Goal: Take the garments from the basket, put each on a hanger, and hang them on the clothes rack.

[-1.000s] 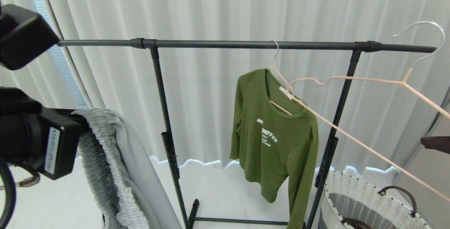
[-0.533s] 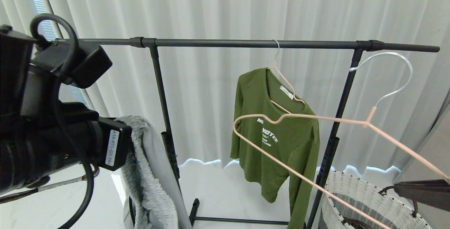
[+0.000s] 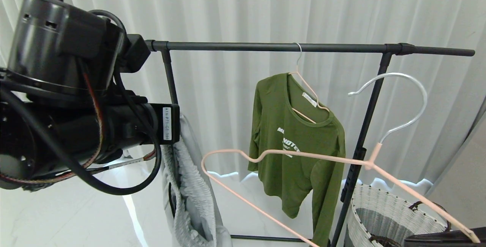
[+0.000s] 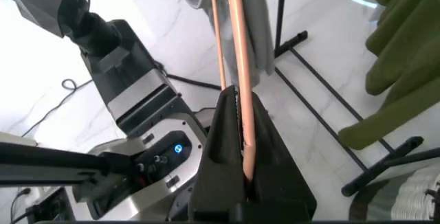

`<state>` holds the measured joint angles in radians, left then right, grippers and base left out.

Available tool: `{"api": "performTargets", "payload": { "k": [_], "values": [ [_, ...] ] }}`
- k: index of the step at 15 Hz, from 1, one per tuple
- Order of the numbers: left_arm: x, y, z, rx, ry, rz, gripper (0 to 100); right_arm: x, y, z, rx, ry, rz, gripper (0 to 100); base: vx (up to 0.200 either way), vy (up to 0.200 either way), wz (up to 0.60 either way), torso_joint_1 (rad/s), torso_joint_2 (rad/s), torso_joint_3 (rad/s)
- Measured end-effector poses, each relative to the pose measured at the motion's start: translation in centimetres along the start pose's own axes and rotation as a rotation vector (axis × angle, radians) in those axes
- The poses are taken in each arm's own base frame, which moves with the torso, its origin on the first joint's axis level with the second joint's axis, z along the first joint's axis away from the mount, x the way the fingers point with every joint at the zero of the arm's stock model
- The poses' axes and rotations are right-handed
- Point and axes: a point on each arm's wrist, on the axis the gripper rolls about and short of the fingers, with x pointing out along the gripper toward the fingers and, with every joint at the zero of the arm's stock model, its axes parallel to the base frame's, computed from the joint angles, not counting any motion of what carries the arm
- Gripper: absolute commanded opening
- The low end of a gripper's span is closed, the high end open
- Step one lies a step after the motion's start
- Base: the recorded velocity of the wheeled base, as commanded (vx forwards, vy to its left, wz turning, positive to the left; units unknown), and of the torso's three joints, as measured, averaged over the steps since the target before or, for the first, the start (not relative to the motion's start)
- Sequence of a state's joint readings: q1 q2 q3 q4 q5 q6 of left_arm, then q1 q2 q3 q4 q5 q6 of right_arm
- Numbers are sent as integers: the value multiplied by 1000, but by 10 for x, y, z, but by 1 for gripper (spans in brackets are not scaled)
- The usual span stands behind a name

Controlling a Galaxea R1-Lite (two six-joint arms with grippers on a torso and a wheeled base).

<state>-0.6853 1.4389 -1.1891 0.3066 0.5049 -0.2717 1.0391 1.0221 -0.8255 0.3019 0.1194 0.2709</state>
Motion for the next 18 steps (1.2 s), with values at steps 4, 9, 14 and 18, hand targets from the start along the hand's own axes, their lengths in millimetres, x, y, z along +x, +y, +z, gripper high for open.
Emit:
{"api": "performTargets", "payload": {
  "k": [4, 9, 14, 18],
  "values": [
    [7, -6, 1, -10, 10, -1, 0, 21, -1, 5, 33, 3, 1, 0, 0, 0, 0, 0, 0, 0],
    [18, 1, 1, -13, 13, 95, 0, 37, -1, 10, 52, -7, 3, 0, 0, 0, 0, 0, 0, 0],
    [24, 2, 0, -13, 23, 121, 0, 33, 1, 11, 46, -21, 15, 0, 0, 0, 0, 0, 0, 0],
    [26, 1, 0, -10, 28, 123, 0, 32, 2, 11, 42, -24, 25, 0, 0, 0, 0, 0, 0, 0]
  ]
}}
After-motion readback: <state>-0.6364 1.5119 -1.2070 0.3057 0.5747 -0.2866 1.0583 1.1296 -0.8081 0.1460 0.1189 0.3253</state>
